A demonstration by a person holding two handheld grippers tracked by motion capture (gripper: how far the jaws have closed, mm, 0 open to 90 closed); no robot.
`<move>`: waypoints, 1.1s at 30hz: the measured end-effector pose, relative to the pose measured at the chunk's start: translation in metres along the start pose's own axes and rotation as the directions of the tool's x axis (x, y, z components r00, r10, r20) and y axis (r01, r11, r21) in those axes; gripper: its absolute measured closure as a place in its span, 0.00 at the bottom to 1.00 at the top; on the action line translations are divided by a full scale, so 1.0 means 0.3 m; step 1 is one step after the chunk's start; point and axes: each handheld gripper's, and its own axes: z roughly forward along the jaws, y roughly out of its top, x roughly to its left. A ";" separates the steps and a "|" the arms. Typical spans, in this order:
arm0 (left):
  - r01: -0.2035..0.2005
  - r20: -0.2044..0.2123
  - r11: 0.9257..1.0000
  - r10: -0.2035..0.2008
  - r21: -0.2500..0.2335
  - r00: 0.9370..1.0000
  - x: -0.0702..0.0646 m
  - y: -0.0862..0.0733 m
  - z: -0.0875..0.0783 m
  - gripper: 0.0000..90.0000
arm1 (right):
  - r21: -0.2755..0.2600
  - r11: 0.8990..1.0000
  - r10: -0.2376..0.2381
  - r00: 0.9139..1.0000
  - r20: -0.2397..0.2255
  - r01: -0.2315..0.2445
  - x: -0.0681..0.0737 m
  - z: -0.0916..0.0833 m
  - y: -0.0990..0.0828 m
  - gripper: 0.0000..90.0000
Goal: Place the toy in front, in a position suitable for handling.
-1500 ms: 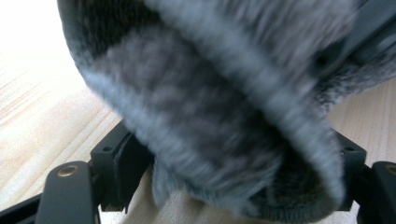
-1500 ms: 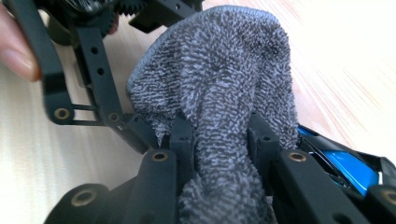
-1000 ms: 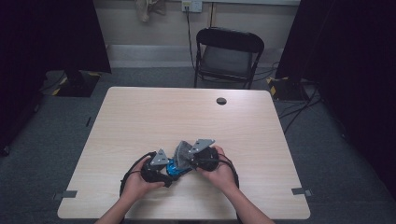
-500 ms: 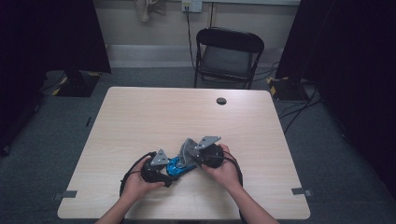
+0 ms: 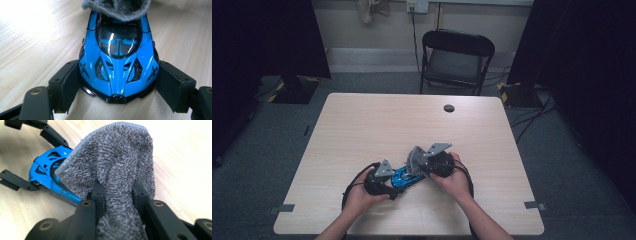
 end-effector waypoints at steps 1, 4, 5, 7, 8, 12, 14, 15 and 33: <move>0.000 0.000 1.000 0.000 0.000 1.000 0.000 0.000 0.000 0.26 | -0.002 1.000 0.007 1.000 -0.001 -0.007 -0.004 -0.002 -0.001 0.79; -0.001 0.001 1.000 0.001 0.002 1.000 0.000 0.000 0.000 0.26 | -0.005 1.000 0.013 1.000 0.007 -0.013 -0.017 -0.009 -0.003 0.79; 0.000 0.000 1.000 0.000 0.000 1.000 0.000 0.000 0.000 0.26 | -0.004 1.000 0.014 1.000 0.016 -0.014 -0.022 -0.013 -0.004 0.79; 0.000 0.002 1.000 0.000 0.002 1.000 0.001 0.000 0.000 0.26 | 0.007 1.000 0.009 0.999 0.037 -0.009 -0.033 -0.021 -0.007 0.79; 0.000 0.001 1.000 0.000 0.002 1.000 0.001 0.000 0.000 0.26 | 0.003 1.000 0.014 1.000 0.027 -0.014 -0.042 -0.022 -0.010 0.78; 0.000 0.000 1.000 0.000 0.000 1.000 0.000 0.000 0.000 0.26 | 0.022 1.000 0.014 0.998 0.064 -0.016 -0.062 -0.030 -0.022 0.78; 0.000 0.001 1.000 0.000 0.002 1.000 0.001 0.001 0.000 0.26 | 0.015 0.999 0.041 0.997 0.063 -0.042 -0.084 -0.031 -0.037 0.78; 0.000 0.000 1.000 0.000 0.002 1.000 0.001 0.001 0.000 0.26 | 0.018 0.999 0.047 0.996 0.069 -0.048 -0.091 -0.032 -0.043 0.78; -0.006 -0.001 1.000 0.006 0.002 1.000 0.002 0.008 0.008 0.26 | -0.043 0.997 -0.067 0.996 -0.052 0.065 0.070 -0.025 0.045 0.78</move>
